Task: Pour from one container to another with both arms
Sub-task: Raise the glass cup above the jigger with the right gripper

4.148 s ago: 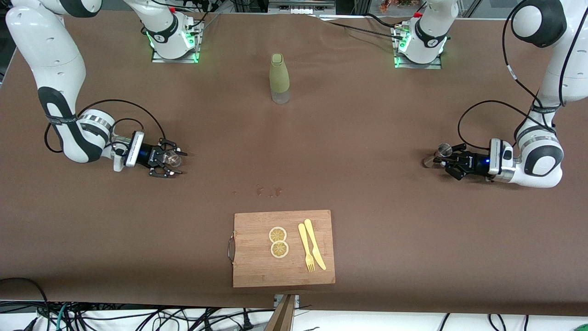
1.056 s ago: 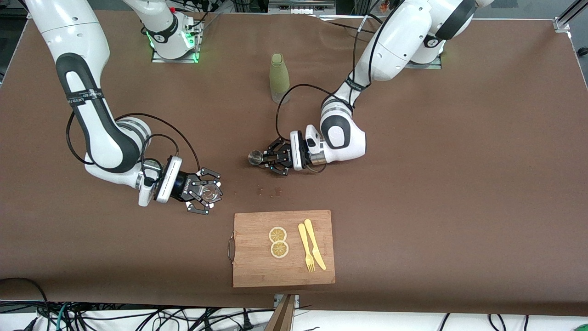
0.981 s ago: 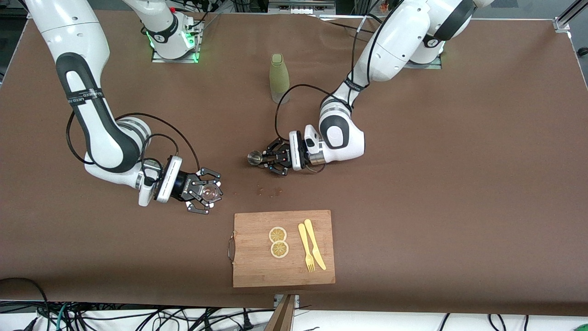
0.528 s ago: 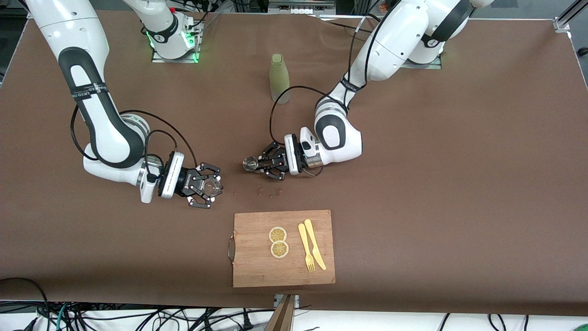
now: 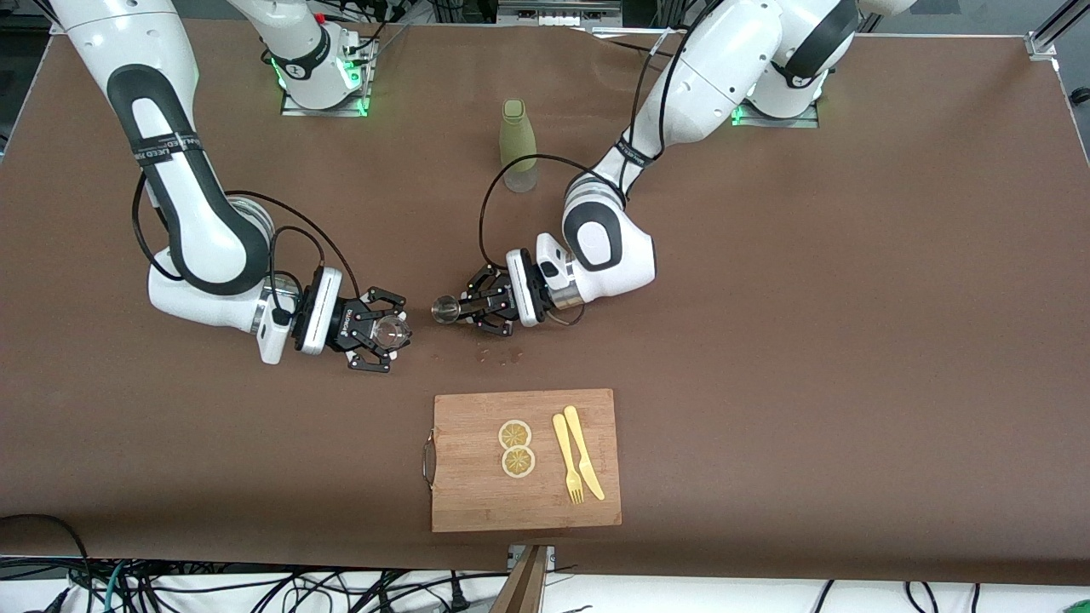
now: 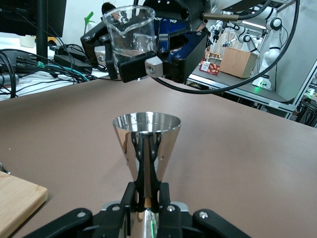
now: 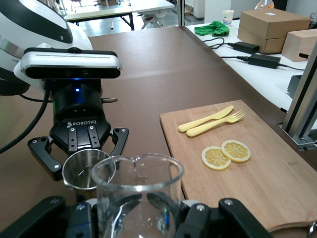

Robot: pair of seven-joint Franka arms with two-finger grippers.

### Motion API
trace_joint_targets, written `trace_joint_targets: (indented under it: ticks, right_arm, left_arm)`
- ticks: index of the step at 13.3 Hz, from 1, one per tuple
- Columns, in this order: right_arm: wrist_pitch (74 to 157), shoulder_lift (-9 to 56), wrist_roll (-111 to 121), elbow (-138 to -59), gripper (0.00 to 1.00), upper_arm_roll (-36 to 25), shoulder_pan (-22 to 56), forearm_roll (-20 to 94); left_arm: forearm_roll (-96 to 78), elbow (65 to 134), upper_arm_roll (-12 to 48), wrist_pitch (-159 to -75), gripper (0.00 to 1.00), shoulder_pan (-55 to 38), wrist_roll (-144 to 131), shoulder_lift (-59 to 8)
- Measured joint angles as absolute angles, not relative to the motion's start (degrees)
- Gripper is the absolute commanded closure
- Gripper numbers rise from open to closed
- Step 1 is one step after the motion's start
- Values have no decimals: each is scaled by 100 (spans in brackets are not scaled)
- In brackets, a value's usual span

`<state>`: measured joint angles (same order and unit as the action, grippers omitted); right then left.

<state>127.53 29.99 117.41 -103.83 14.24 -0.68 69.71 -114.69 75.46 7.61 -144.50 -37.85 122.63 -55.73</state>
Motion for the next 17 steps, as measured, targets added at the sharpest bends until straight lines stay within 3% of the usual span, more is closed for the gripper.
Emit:
trace_joint_targets:
  ticks: [6,17]
  right_arm:
    - [12752,2902,11517,-10422,96,1444,-66,6499]
    - [12752,2769,10885,-10423,96,1518,-56,5557]
  left_arm:
    - [-11469,7146,761,-14758,100,-3977,11973,-5746]
    - [-11469,7039,756,-14856,100,-4032,11846,-5812]
